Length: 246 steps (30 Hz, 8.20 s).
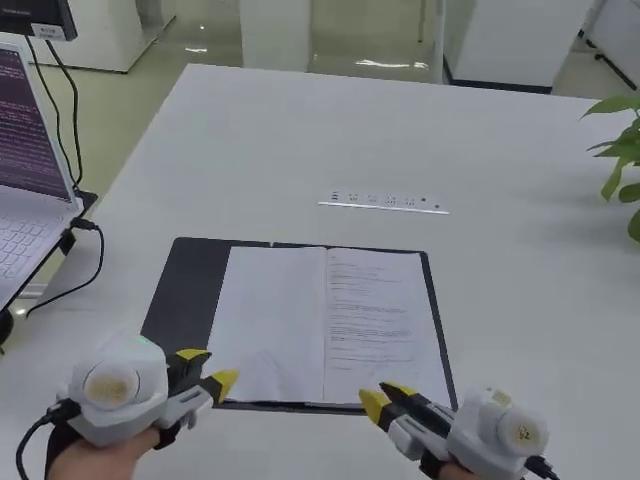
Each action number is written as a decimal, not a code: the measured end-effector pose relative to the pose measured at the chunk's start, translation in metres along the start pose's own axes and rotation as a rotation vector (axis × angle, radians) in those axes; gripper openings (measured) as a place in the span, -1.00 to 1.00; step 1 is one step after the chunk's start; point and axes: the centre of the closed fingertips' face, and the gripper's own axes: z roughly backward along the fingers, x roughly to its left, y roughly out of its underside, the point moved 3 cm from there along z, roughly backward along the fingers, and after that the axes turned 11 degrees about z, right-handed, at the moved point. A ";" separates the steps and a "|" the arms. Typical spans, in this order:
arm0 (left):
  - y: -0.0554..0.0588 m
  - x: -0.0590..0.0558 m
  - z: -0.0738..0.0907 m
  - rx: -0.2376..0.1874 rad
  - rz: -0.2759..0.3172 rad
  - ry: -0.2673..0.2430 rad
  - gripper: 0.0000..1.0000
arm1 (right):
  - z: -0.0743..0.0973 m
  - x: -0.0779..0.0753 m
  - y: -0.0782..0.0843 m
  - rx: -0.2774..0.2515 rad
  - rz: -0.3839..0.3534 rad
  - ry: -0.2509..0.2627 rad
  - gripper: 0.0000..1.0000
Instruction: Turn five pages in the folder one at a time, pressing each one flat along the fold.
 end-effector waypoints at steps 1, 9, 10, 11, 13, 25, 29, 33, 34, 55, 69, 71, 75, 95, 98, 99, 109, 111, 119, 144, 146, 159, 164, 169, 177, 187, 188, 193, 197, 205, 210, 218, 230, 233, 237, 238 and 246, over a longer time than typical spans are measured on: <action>0.001 0.001 0.002 0.008 0.019 -0.018 -0.39 | 0.003 -0.002 -0.005 -0.018 -0.024 0.008 -0.42; -0.010 -0.002 0.017 -0.003 -0.011 -0.044 -0.24 | 0.017 -0.006 -0.017 -0.019 0.014 -0.003 -0.21; -0.013 -0.004 0.020 -0.011 -0.016 -0.044 -0.24 | 0.019 -0.006 -0.016 -0.011 0.019 -0.008 -0.18; -0.017 -0.005 0.023 -0.020 -0.020 -0.043 -0.24 | 0.021 -0.004 -0.015 -0.006 0.024 -0.007 -0.15; -0.021 -0.007 0.027 -0.028 -0.026 -0.044 -0.21 | 0.025 -0.003 -0.013 -0.001 0.026 -0.006 -0.09; -0.028 -0.006 0.037 -0.031 -0.020 -0.059 -0.01 | 0.036 -0.004 -0.001 0.033 0.031 0.007 0.04; -0.026 -0.006 0.037 -0.027 -0.009 -0.061 0.07 | 0.040 -0.010 -0.006 0.024 0.030 0.016 0.11; -0.026 -0.003 0.036 -0.004 -0.014 -0.069 0.17 | 0.045 -0.021 -0.012 0.010 0.025 0.040 0.13; -0.027 -0.002 0.036 -0.001 -0.012 -0.071 0.18 | 0.045 -0.023 -0.014 0.005 0.023 0.043 0.13; -0.043 -0.008 0.040 -0.027 -0.008 -0.053 0.36 | 0.063 -0.047 -0.016 0.006 -0.025 0.086 0.23; -0.059 -0.008 0.040 0.025 -0.110 -0.015 0.47 | 0.073 -0.045 -0.017 -0.011 -0.079 0.075 0.25; -0.057 -0.011 0.037 0.044 -0.133 -0.010 0.47 | 0.072 -0.045 -0.014 0.006 -0.068 0.068 0.25; -0.052 -0.019 0.028 0.071 -0.140 0.008 0.47 | 0.069 -0.042 -0.013 0.013 -0.068 0.054 0.23; -0.041 -0.081 -0.056 0.190 -0.255 0.229 0.46 | 0.067 -0.027 -0.002 0.068 -0.026 0.049 0.20; -0.039 -0.090 -0.069 0.209 -0.266 0.268 0.46 | 0.072 -0.027 0.000 0.069 -0.048 0.064 0.14; -0.039 -0.093 -0.074 0.214 -0.266 0.275 0.46 | 0.073 -0.026 0.000 0.064 -0.053 0.068 0.13; -0.024 -0.127 -0.112 0.281 -0.266 0.385 0.35 | 0.084 -0.026 0.009 0.067 -0.090 0.093 0.12; -0.018 -0.132 -0.121 0.301 -0.284 0.400 0.37 | 0.086 -0.026 0.009 0.062 -0.098 0.100 0.12; -0.003 -0.156 -0.152 0.341 -0.314 0.429 0.36 | 0.088 -0.033 0.013 0.058 -0.105 0.117 0.14; 0.049 -0.179 -0.230 0.382 -0.520 0.264 0.35 | 0.091 -0.046 0.011 0.060 -0.128 0.124 0.06; 0.052 -0.178 -0.233 0.374 -0.470 0.264 0.34 | 0.092 -0.045 0.011 0.060 -0.124 0.122 0.04; 0.049 -0.175 -0.230 0.356 -0.428 0.292 0.31 | 0.091 -0.049 0.017 0.082 -0.132 0.116 0.04; 0.045 -0.170 -0.228 0.350 -0.398 0.284 0.11 | 0.085 -0.056 0.014 0.082 -0.103 0.105 0.04; 0.047 -0.162 -0.223 0.328 -0.367 0.266 -0.22 | 0.072 -0.067 0.009 0.078 -0.110 0.097 0.03; 0.049 -0.162 -0.224 0.313 -0.383 0.259 -0.26 | 0.050 -0.075 0.000 0.079 -0.096 0.066 0.02; 0.046 -0.156 -0.226 0.302 -0.352 0.254 -0.41 | 0.034 -0.085 0.000 0.094 -0.103 0.050 0.01; 0.045 -0.154 -0.226 0.300 -0.346 0.246 -0.46 | 0.032 -0.086 0.000 0.095 -0.104 0.049 0.01; 0.044 -0.152 -0.226 0.292 -0.338 0.245 -0.53 | 0.024 -0.093 -0.001 0.098 -0.110 0.046 0.00; 0.042 -0.148 -0.227 0.282 -0.327 0.236 -0.62 | 0.018 -0.098 0.000 0.105 -0.113 0.044 0.00; 0.040 -0.144 -0.228 0.274 -0.296 0.229 -0.77 | 0.005 -0.106 0.002 0.126 -0.118 0.040 -0.01; 0.039 -0.142 -0.228 0.271 -0.286 0.231 -0.80 | 0.006 -0.104 0.006 0.144 -0.109 0.034 -0.01; 0.040 -0.150 -0.223 0.286 -0.203 0.260 -0.56 | 0.019 -0.102 0.013 0.150 -0.109 0.042 0.01; 0.061 -0.179 -0.220 0.264 -0.399 0.311 0.28 | 0.037 -0.109 0.011 0.103 -0.137 0.077 0.05; 0.060 -0.175 -0.220 0.247 -0.394 0.320 0.26 | 0.039 -0.113 0.010 0.091 -0.142 0.089 0.05; 0.060 -0.175 -0.221 0.241 -0.391 0.321 0.25 | 0.038 -0.114 0.011 0.090 -0.144 0.086 0.05; 0.060 -0.176 -0.221 0.240 -0.390 0.320 0.25 | 0.037 -0.115 0.011 0.080 -0.151 0.086 0.06; 0.052 -0.169 -0.221 0.238 -0.326 0.320 0.06 | 0.018 -0.117 0.006 0.073 -0.157 0.068 0.06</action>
